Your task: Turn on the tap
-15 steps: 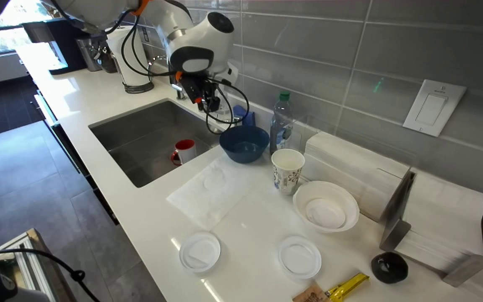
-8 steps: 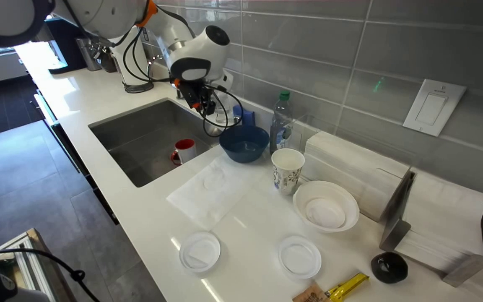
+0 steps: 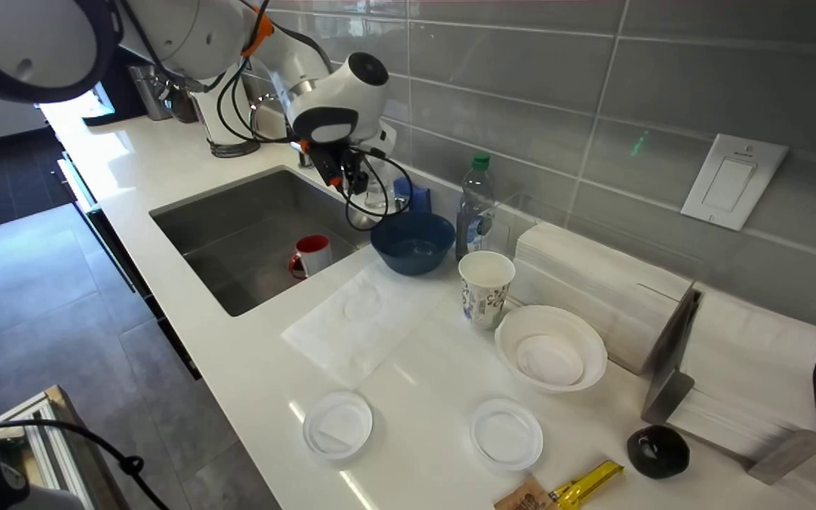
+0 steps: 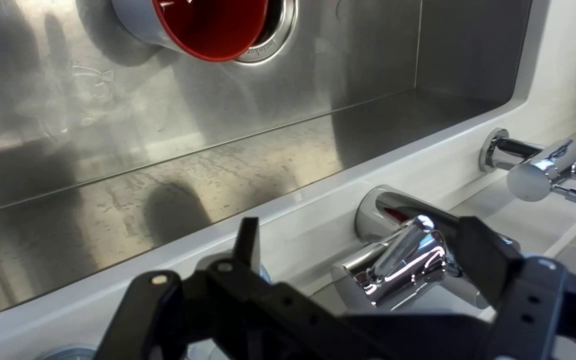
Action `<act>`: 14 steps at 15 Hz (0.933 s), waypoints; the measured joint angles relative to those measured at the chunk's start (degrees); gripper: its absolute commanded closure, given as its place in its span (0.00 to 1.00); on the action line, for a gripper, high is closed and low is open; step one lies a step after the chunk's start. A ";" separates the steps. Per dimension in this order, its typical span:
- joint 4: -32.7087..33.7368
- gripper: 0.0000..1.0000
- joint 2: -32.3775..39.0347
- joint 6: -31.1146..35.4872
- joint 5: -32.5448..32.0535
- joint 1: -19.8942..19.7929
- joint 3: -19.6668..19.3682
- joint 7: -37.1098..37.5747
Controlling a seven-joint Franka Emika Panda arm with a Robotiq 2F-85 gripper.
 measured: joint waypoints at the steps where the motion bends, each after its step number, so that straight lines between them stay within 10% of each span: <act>1: 0.38 0.00 0.43 0.30 0.02 -0.03 0.17 0.00; 14: 3.00 0.00 3.88 2.45 0.08 -0.44 1.91 0.00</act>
